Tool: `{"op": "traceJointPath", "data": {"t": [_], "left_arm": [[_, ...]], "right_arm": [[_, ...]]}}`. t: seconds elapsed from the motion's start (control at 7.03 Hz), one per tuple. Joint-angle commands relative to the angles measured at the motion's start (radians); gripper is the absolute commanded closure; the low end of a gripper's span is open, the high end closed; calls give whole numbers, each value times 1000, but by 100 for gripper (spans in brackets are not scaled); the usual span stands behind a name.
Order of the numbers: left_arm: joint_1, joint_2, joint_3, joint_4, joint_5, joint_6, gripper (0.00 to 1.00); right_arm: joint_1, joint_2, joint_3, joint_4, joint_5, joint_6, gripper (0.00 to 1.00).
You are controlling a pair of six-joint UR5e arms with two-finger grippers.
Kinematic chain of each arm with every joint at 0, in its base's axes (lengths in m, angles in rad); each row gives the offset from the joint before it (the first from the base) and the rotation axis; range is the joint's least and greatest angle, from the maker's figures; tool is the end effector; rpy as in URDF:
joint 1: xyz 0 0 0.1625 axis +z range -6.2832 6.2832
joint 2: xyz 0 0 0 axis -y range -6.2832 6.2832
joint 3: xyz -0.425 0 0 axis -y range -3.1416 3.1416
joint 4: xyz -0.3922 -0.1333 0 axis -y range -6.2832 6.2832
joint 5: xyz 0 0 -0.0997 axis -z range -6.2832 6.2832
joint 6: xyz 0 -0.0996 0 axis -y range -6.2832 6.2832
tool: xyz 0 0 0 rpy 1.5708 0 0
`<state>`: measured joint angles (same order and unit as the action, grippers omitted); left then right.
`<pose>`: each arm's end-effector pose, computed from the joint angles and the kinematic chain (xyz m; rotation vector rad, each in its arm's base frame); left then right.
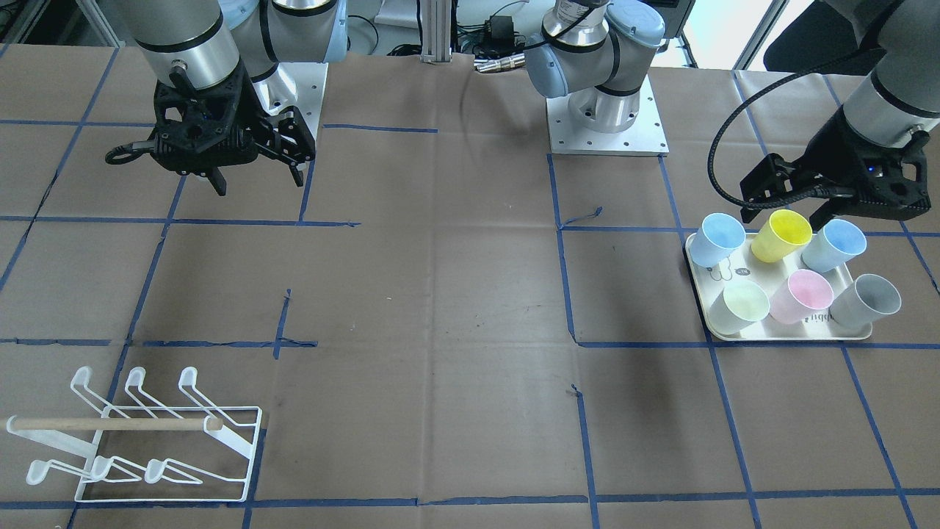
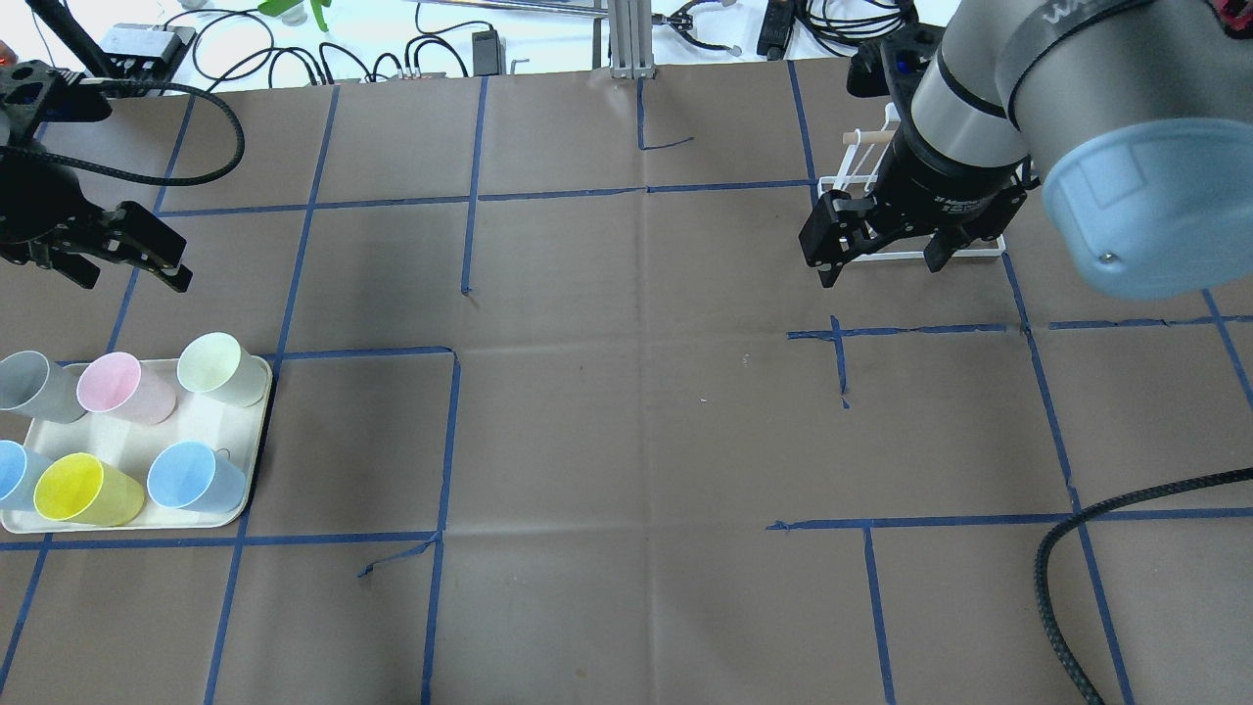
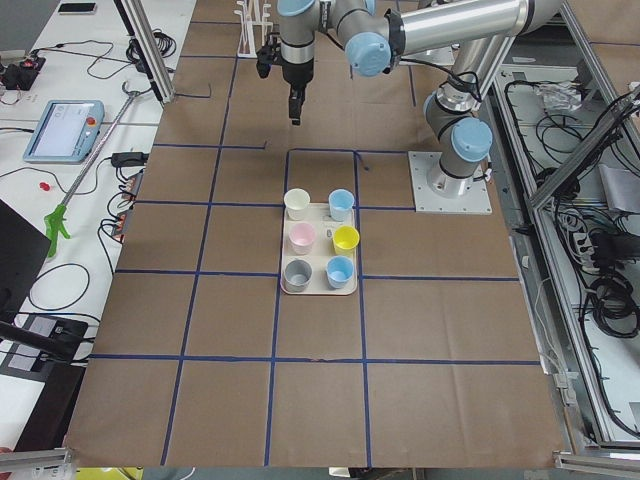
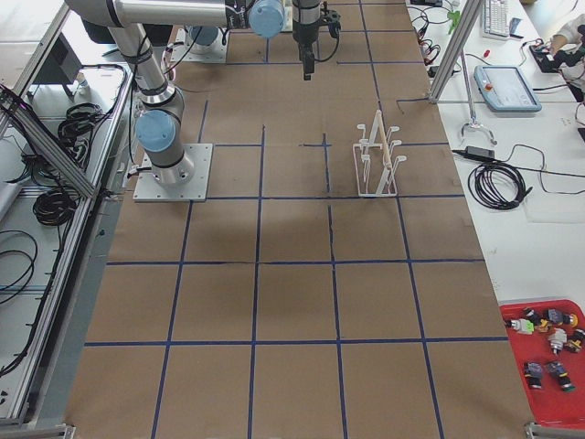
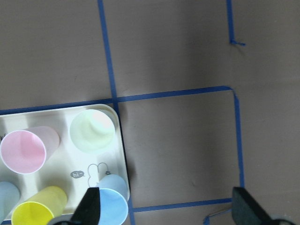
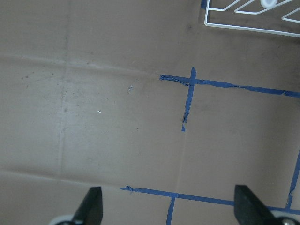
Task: Transfer IKEA cup to right arm and place on rack
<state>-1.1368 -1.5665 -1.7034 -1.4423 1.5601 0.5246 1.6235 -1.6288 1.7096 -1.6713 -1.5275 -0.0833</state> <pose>0.0828 -0.4982 0.4377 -0.1418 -3.1290 0.0080 0.1621 -0.4600 0.4576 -0.2112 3.0912 -0.0316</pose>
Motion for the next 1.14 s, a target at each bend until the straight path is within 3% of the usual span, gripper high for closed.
{"op": "traceJointPath", "data": {"t": [0.0,0.57,1.0], "left_arm": [[15,-55,-53,119,-2,-3,0],[12,-171,-310,544,0,-44,0],[12,-172,-378,565,6,-44,0]], "right_arm": [[-5,-29,21,-4,-8,1,0],[-2,-23,24,-11,13,22,0],[-2,-22,25,-11,7,19,0]]}}
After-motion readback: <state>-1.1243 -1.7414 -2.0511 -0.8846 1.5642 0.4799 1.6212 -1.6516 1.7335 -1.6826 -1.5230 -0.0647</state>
